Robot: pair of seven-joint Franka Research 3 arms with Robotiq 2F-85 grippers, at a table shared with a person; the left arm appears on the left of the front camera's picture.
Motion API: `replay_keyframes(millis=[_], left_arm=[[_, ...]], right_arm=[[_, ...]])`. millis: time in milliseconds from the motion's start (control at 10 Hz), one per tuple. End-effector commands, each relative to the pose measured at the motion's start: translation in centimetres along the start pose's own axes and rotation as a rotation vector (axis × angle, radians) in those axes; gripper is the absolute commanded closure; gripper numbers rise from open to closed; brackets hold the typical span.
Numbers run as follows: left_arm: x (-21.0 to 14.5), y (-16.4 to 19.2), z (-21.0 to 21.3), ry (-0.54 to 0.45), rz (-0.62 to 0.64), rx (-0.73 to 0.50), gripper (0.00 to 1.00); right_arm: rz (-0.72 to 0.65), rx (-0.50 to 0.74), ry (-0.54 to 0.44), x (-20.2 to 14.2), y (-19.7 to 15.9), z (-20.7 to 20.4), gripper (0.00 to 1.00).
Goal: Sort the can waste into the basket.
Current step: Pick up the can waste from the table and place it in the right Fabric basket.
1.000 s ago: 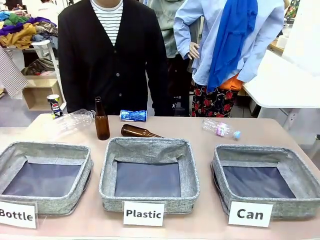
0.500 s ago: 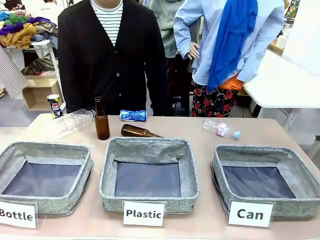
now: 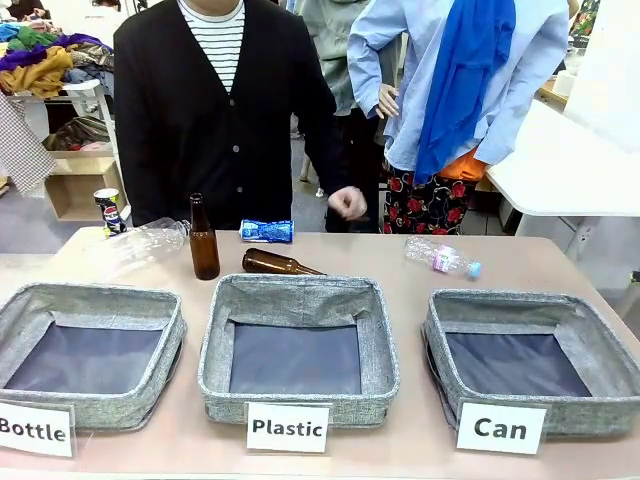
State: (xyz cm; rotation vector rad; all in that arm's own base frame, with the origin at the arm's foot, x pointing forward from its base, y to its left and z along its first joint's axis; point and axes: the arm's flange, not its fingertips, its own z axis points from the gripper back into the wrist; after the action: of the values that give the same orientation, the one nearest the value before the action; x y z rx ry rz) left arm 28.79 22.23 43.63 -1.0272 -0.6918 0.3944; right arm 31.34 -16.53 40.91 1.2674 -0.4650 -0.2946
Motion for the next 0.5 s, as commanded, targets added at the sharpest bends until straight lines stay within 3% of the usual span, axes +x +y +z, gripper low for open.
replay_keyframes(millis=[0,400], left_arm=[[3.0,-3.0,-2.9,0.080,-0.123,0.091,0.00],[4.7,-10.9,-14.2,0.300,-0.371,0.287,0.00]], right_arm=[[-0.017,-0.002,0.008,0.0,0.5,0.2,0.00],[-0.017,-0.002,0.008,0.0,0.5,0.2,0.00]])
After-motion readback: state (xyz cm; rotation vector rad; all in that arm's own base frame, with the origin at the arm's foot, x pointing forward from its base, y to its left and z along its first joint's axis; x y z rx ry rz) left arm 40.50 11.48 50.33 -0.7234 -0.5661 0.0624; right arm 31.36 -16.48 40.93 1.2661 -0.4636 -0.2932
